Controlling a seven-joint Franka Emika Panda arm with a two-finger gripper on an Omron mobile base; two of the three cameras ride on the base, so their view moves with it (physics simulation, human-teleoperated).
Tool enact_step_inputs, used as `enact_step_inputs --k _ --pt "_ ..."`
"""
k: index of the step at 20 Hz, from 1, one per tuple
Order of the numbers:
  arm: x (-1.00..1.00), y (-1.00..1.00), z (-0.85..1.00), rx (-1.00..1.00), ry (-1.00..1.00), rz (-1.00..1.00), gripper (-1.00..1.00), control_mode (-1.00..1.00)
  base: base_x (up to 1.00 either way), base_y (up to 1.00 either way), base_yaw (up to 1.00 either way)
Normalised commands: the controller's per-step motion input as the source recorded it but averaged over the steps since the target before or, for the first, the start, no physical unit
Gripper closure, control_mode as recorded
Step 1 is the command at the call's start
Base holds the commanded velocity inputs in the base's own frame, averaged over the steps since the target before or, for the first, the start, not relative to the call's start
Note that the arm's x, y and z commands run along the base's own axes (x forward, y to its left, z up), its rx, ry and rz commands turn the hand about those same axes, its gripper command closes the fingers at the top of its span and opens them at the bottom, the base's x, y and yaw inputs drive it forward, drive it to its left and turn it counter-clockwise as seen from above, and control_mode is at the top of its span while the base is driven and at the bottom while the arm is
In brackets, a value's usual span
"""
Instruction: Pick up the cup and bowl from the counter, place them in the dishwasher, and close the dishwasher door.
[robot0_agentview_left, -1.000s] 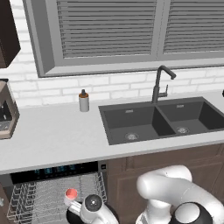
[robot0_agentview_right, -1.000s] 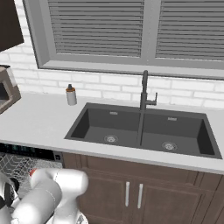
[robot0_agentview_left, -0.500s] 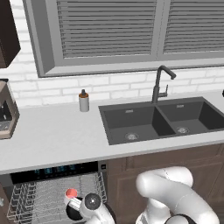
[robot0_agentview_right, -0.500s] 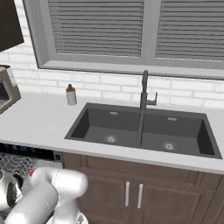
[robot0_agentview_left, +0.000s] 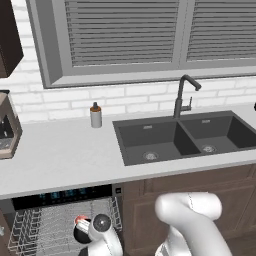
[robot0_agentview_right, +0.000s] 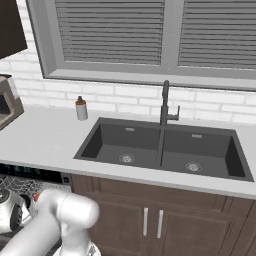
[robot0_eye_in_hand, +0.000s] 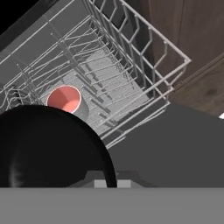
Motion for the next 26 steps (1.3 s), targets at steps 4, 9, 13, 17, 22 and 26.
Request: enact_step_inputs --k 4,9,13,17,22,26 --pt "0.38 0.18 -0.36 0.00 -0.03 0.00 1.00 -1.00 0.00 0.00 0.00" --pt "0.26 0.24 -0.42 0.00 -0.01 0.00 1.00 -1.00 0.00 0.00 0.00" --pt "0.14 0.34 -0.46 0.00 0.00 0.00 1.00 -1.00 0.00 0.00 0.00" --pt "0.05 0.21 -0.27 0.00 -0.01 0.00 1.00 -1.00 0.00 0.00 0.00" --pt "0.00 0.00 0.00 0.00 -0.26 0.00 1.00 -1.00 0.00 0.00 0.00" --pt "0.28 0.00 0.00 0.00 -0.16 -0.02 1.00 -1.00 0.00 0.00 0.00"
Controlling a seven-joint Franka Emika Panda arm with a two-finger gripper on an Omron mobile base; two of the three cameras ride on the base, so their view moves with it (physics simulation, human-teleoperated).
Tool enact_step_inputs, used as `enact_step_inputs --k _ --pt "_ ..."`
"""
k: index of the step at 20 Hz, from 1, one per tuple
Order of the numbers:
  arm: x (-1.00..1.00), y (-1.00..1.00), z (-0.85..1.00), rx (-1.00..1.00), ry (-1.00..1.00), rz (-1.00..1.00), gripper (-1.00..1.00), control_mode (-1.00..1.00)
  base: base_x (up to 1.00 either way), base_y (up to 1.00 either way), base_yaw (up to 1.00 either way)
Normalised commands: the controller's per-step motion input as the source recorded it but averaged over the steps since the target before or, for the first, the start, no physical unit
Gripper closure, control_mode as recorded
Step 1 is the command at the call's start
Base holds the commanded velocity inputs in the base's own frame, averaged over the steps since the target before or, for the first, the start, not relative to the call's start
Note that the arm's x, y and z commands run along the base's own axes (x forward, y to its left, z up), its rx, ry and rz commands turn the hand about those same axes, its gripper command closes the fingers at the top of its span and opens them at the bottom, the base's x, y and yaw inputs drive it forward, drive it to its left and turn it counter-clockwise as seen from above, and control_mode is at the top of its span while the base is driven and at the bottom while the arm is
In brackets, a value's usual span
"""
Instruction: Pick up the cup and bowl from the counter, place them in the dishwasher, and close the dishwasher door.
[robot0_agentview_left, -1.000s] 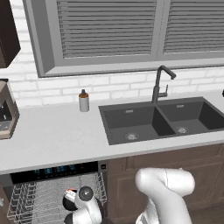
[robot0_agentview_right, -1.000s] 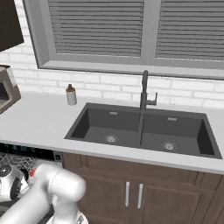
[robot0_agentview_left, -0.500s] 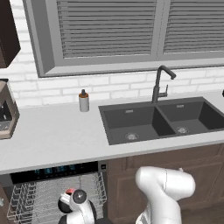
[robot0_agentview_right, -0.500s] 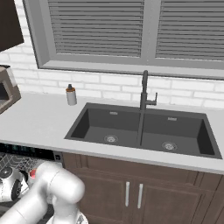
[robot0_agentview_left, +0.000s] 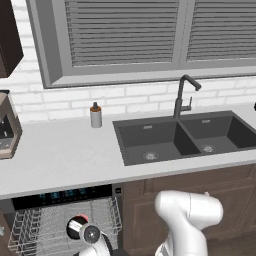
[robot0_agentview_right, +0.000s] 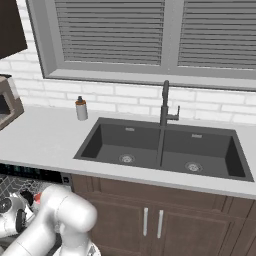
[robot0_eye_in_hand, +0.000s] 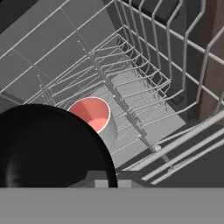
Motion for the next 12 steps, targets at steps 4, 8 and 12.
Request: enact_step_inputs --k 4,8,12 --pt "0.35 0.00 0.00 0.00 -0.01 -0.01 1.00 -1.00 0.00 0.00 0.00" --pt "0.25 -0.03 0.04 0.00 0.00 0.00 1.00 -1.00 0.00 0.00 0.00" --pt "-0.03 0.00 0.22 0.00 0.00 0.00 1.00 -1.00 0.00 0.00 0.00"
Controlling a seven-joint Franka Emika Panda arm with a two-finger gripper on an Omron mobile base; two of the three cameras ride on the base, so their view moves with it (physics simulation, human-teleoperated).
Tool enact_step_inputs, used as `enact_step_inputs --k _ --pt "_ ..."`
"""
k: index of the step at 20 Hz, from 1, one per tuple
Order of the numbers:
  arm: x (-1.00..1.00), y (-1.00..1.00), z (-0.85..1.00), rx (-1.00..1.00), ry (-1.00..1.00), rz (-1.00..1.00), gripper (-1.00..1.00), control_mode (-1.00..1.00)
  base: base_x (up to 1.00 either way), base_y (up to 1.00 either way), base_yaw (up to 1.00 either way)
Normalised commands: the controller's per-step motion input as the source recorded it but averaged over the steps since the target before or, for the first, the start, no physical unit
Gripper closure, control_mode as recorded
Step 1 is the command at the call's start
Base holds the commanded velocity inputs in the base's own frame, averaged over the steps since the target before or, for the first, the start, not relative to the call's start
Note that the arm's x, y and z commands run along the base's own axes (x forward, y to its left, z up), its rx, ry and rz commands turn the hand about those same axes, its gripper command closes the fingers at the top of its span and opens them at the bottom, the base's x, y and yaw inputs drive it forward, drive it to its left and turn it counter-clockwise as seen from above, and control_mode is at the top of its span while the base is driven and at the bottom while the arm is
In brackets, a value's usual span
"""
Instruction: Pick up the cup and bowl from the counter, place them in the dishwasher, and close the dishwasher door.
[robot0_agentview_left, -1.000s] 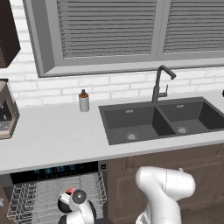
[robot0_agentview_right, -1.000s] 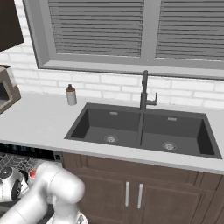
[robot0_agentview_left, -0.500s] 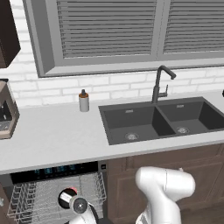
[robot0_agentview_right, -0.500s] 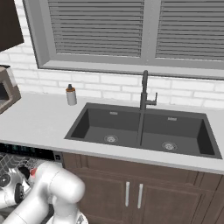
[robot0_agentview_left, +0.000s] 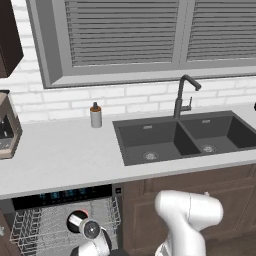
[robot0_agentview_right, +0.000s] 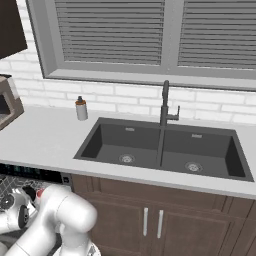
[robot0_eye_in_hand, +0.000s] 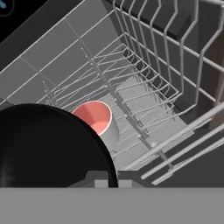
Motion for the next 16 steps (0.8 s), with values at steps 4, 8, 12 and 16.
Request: enact_step_inputs --k 4,8,12,16 --pt "0.09 -0.03 0.17 0.00 0.00 0.00 1.00 -1.00 0.00 0.00 0.00" --pt "0.49 -0.01 0.00 0.00 0.00 0.00 1.00 -1.00 0.00 0.00 0.00" --pt "0.55 0.00 -0.03 0.00 0.00 0.00 1.00 -1.00 0.00 0.00 0.00" --pt "0.45 0.00 -0.01 0.00 0.00 0.00 -1.00 -1.00 0.00 0.00 0.00"
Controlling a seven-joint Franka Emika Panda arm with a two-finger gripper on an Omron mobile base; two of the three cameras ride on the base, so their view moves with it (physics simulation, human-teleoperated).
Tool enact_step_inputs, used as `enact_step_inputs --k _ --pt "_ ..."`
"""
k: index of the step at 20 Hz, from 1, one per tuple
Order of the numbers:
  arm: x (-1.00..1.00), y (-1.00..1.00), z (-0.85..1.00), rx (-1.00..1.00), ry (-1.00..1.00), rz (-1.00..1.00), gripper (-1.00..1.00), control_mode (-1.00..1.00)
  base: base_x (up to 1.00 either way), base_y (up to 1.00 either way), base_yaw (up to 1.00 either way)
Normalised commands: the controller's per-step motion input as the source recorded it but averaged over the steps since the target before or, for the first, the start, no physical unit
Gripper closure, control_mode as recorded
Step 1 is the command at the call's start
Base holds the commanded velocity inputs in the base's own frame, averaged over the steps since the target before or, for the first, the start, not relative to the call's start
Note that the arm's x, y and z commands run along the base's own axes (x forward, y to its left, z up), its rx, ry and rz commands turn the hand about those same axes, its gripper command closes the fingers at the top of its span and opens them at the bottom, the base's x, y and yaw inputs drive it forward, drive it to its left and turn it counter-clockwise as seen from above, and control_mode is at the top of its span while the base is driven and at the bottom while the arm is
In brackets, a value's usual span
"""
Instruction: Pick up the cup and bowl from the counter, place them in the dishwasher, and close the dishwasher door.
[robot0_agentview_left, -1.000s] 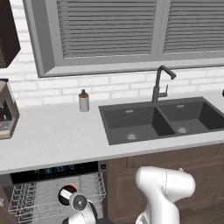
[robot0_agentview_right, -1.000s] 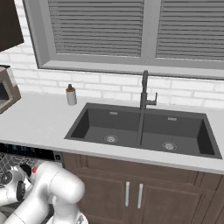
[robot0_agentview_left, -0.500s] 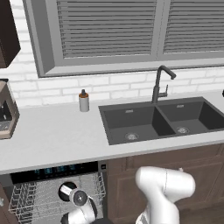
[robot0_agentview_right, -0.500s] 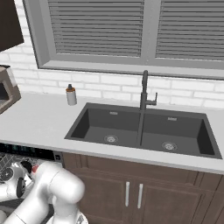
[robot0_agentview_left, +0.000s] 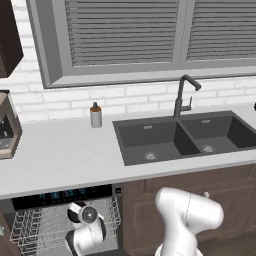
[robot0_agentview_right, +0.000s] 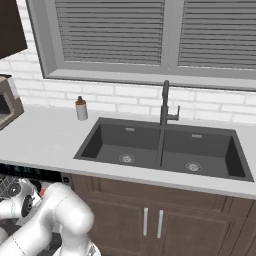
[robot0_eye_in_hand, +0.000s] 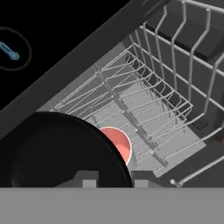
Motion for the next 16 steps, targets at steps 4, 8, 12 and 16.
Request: enact_step_inputs --k 4,8,12,16 --pt "0.29 0.00 -0.10 0.00 0.00 0.00 -1.00 -1.00 0.00 0.00 0.00" --pt "0.09 0.00 -0.05 0.00 0.00 0.00 -1.00 -1.00 0.00 0.00 0.00" --pt "-0.25 0.01 0.00 0.00 0.02 0.00 -1.00 -1.00 0.00 0.00 0.00" --pt "-0.92 0.03 0.04 0.00 0.02 0.00 -1.00 -1.00 0.00 0.00 0.00"
